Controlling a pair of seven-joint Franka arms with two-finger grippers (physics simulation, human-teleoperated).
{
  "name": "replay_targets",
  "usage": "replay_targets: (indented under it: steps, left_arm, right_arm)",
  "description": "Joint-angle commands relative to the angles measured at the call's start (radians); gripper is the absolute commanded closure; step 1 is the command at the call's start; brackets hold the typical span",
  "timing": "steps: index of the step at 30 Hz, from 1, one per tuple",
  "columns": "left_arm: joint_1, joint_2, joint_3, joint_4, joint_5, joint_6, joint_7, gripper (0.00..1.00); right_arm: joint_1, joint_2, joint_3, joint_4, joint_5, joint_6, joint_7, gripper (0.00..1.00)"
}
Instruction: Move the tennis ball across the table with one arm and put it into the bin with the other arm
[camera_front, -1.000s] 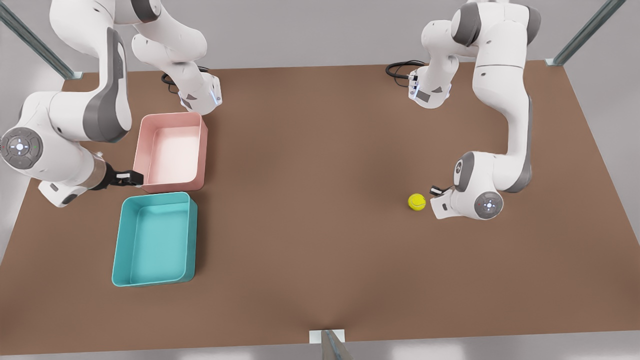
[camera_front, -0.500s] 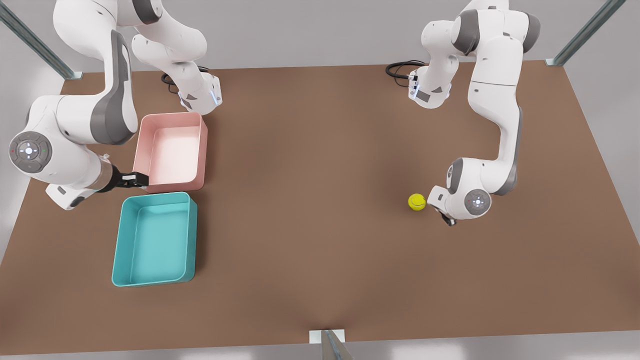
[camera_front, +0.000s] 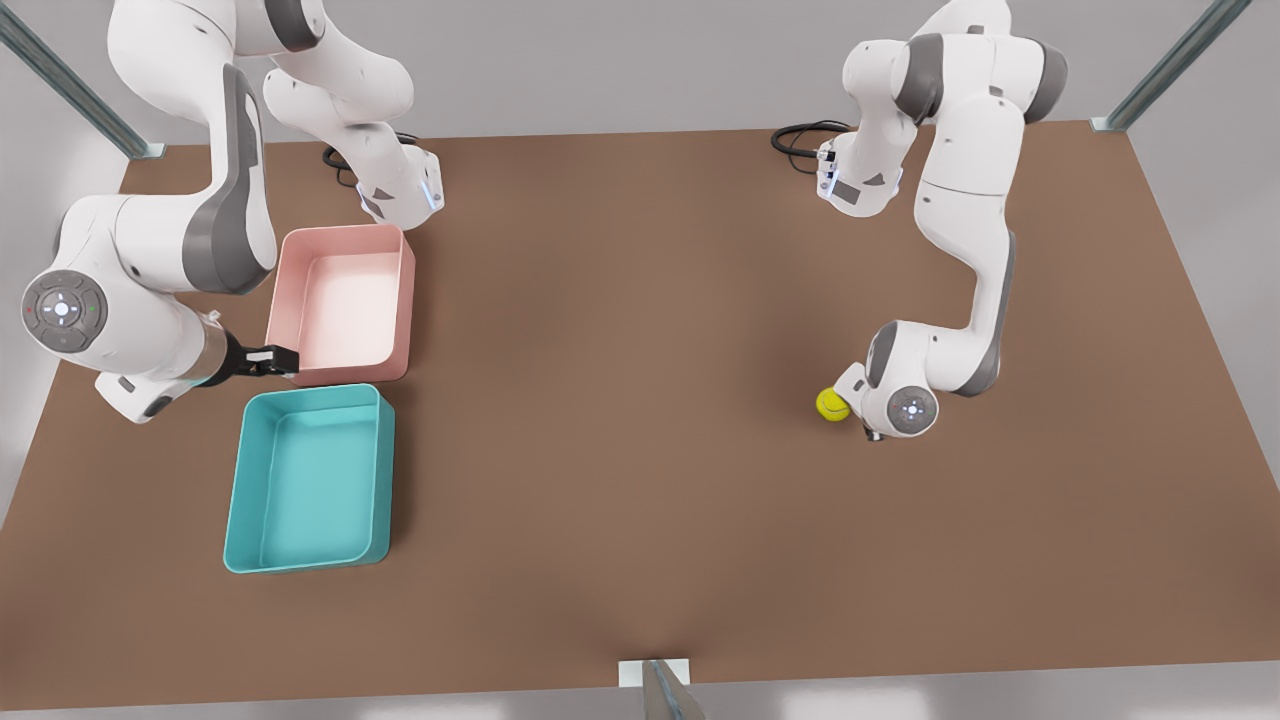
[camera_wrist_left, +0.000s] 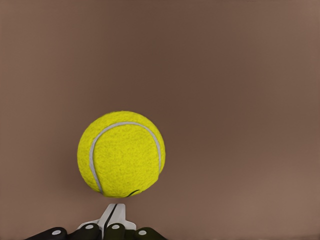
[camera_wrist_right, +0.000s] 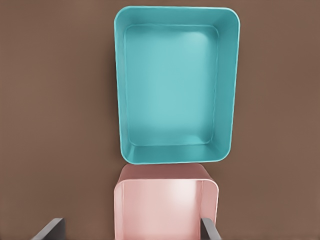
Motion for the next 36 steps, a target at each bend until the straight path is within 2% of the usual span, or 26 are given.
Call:
replay_targets:
  steps: [1,3,13,17,18,20,22,24,26,28,30,31,32,34,36]
  left_arm:
    - [0.004,-0.003,0.0,-0.001,0.002,-0.008,0.068,0.79]
    - [0.025,-0.005,0.003,0.002,0.002,-0.008,0.24,0.79]
    - [-0.009,-0.022,0.003,0.002,0.002,-0.038,0.13,0.79]
    - [-0.107,0.011,0.003,0.015,-0.001,0.069,-0.108,0.79]
    - [-0.16,0.02,-0.001,0.064,-0.001,0.062,-0.228,0.79]
    - [-0.243,0.009,-0.049,0.142,-0.108,-0.064,-0.647,0.79]
    - [-0.236,-0.012,-0.051,0.15,-0.157,-0.09,-0.717,0.79]
    - [-0.216,-0.025,-0.051,0.151,-0.122,-0.123,-0.716,0.79]
    - [-0.182,-0.077,-0.041,0.222,-0.114,-0.286,-0.74,0.79]
    - [-0.145,-0.19,-0.023,0.439,-0.023,-0.668,-1.083,0.79]
    - [-0.124,-0.328,-0.018,0.607,-0.015,-0.909,-1.275,0.79]
    - [-0.122,-0.416,0.005,0.616,-0.028,-0.948,-1.291,0.47]
    - [-0.124,-0.471,0.057,0.559,-0.05,-0.957,-1.292,0.0]
    - [-0.121,-0.439,0.075,0.545,-0.111,-0.899,-1.538,0.0]
    - [-0.101,-0.4,0.075,0.536,-0.136,-0.86,-1.542,0.0]
  right_arm:
    - [0.0,-0.001,0.0,0.001,0.0,-0.005,-0.011,0.0]
    - [0.0,-0.001,0.0,0.001,0.0,-0.006,-0.014,0.0]
    - [0.001,0.004,0.0,0.001,0.0,-0.008,-0.008,0.0]
    - [0.001,0.006,0.0,0.001,0.0,-0.009,-0.009,0.0]
    - [0.001,0.006,0.0,0.001,0.0,-0.009,-0.011,0.0]
    - [0.001,0.007,0.0,0.001,0.0,-0.009,-0.008,0.0]
    - [0.001,0.007,0.001,0.001,0.0,-0.009,-0.006,0.0]
    - [0.001,0.007,0.001,0.001,0.0,-0.009,-0.006,0.0]
    - [0.001,0.009,0.0,0.001,0.0,-0.017,-0.009,0.0]
    - [0.001,0.009,0.0,0.001,0.0,-0.017,-0.011,0.0]
    - [0.001,0.009,0.0,0.001,0.0,-0.017,-0.011,0.0]
    - [0.001,0.007,0.001,0.001,0.0,-0.018,-0.012,0.0]
    - [0.001,0.007,0.0,0.001,0.0,-0.018,-0.012,0.0]
    - [0.0,0.007,0.0,0.001,0.0,-0.018,-0.012,0.0]
    - [0.0,0.009,0.0,0.001,0.0,-0.018,-0.012,0.0]
